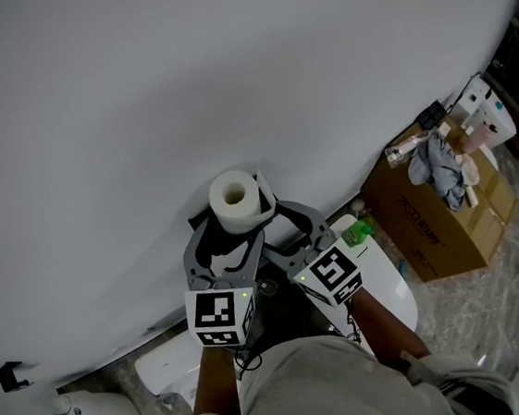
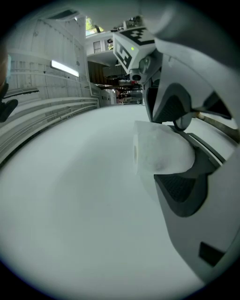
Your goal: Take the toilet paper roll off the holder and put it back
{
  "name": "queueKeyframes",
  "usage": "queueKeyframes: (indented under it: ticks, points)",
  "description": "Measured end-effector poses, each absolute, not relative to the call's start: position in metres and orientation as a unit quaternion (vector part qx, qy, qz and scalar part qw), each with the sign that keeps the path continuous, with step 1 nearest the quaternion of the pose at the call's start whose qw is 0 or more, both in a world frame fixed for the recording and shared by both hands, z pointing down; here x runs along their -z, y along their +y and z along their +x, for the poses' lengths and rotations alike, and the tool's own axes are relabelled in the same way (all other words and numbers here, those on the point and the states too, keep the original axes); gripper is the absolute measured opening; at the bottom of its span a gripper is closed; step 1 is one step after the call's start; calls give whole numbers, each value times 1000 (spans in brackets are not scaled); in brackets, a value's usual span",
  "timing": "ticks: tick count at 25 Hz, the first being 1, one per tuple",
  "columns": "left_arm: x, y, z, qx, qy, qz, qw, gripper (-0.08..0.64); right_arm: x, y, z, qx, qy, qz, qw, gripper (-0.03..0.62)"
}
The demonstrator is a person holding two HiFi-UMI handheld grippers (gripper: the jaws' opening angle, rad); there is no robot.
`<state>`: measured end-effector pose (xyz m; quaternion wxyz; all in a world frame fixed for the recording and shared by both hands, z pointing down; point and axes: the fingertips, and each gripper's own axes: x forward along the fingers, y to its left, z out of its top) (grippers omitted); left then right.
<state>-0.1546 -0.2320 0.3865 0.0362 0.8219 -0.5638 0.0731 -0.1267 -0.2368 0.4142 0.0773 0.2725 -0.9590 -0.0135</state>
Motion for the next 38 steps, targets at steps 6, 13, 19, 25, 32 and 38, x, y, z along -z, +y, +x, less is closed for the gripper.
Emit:
queueKeyframes:
  ticks: [6, 13, 19, 25, 32, 38]
  points:
    - [-392, -216, -159, -67, -581, 810, 46, 342, -415, -228, -107, 12, -955, 286, 78, 290]
    - [-404, -196, -150, -72, -591, 802, 56, 342, -416, -205, -84, 12, -954, 289, 76, 290]
    - [-413, -171, -130, -69, -595, 798, 68, 341, -407, -183, -52, 27, -950, 304, 69, 290]
    - [-409, -135, -104, -54, -613, 786, 49, 148, -410, -152, -26, 27, -953, 295, 68, 249]
    - [-418, -91, -83, -50, -644, 762, 48, 46, -415, -110, 2, 27, -957, 280, 68, 98]
    - [-435, -56, -59, -65, -646, 759, 53, 20, -425, -86, 26, 11, -956, 285, 64, 31]
